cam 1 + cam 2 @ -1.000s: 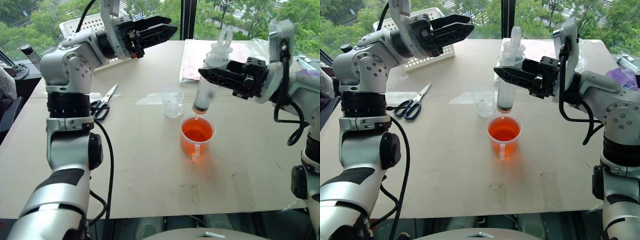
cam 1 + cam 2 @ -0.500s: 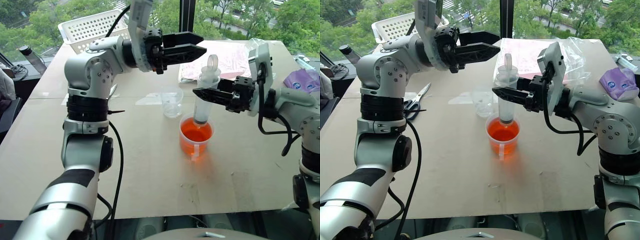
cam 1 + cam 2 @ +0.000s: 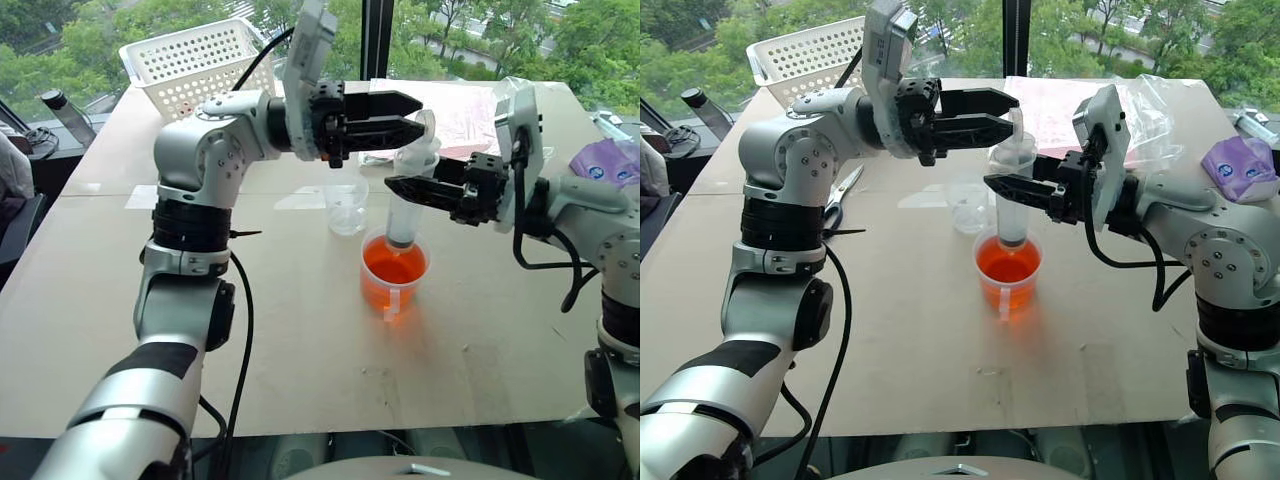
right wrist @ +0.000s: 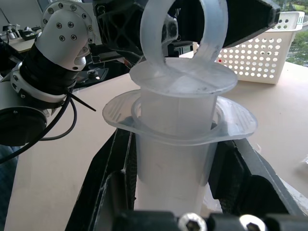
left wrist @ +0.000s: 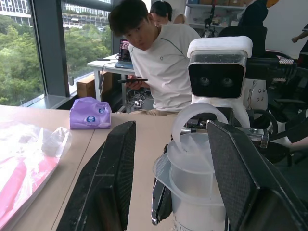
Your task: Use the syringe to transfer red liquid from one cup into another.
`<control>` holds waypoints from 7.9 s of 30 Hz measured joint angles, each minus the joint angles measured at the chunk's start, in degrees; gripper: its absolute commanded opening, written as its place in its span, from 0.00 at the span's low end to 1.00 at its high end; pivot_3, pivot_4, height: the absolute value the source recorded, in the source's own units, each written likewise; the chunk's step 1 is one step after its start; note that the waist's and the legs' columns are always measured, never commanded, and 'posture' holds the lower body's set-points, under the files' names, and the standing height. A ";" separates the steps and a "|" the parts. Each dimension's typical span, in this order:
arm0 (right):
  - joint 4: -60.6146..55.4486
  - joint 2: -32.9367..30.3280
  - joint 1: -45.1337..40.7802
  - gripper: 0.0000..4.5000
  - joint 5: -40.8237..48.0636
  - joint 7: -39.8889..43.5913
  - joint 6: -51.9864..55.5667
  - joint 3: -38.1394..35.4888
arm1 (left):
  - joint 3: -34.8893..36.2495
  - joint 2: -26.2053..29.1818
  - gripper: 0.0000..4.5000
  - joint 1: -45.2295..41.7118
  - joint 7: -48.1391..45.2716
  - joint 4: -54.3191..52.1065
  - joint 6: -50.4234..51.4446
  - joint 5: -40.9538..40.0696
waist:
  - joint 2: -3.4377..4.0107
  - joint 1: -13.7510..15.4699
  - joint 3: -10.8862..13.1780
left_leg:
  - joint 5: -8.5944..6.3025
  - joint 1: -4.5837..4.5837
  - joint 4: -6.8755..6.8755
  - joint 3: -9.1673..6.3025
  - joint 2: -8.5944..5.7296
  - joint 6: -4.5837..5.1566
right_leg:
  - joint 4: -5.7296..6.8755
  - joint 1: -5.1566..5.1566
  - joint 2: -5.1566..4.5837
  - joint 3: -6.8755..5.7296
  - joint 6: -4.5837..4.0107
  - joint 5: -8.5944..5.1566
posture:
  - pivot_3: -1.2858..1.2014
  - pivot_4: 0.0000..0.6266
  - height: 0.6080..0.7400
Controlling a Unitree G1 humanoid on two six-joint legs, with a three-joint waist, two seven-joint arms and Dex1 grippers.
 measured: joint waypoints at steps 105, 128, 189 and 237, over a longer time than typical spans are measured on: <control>29.22 16.28 -18.89 0.35 -21.79 1.30 -22.20 4.42 | 7.34 6.55 0.44 -6.89 7.29 21.13 -13.28 8.11 | 0.00 -0.42 0.00 | 0.01 -0.04 -0.10 0.06 0.00 -0.01 | 0.06 -0.12 0.01 0.00 0.00 0.00 | 0.52 0.24 1.00; 34.31 22.16 -19.27 0.35 -32.52 9.95 -27.23 8.93 | 8.01 3.69 0.44 -8.69 6.72 24.82 -13.95 9.10 | 0.01 -1.77 0.00 | 0.02 -0.04 -0.13 0.06 0.00 -0.03 | 0.10 -0.14 0.01 0.00 0.00 0.00 | 0.52 0.24 1.00; 44.46 24.62 -20.37 0.35 -40.35 13.67 -32.63 8.73 | 4.47 6.08 0.44 -5.88 -2.69 20.66 -14.23 12.52 | 0.01 -1.84 0.00 | 0.03 -0.04 -0.09 0.05 0.00 -0.05 | 0.13 -0.14 0.02 0.01 0.00 0.00 | 0.52 0.24 1.00; 45.45 24.39 -23.30 0.35 -39.03 13.94 -29.41 8.23 | 4.82 6.04 0.30 -5.00 -2.14 20.90 -14.70 13.92 | 0.01 -1.84 0.00 | 0.03 -0.04 -0.09 0.05 0.00 -0.05 | 0.14 -0.14 0.02 0.01 0.00 0.00 | 0.52 0.24 1.00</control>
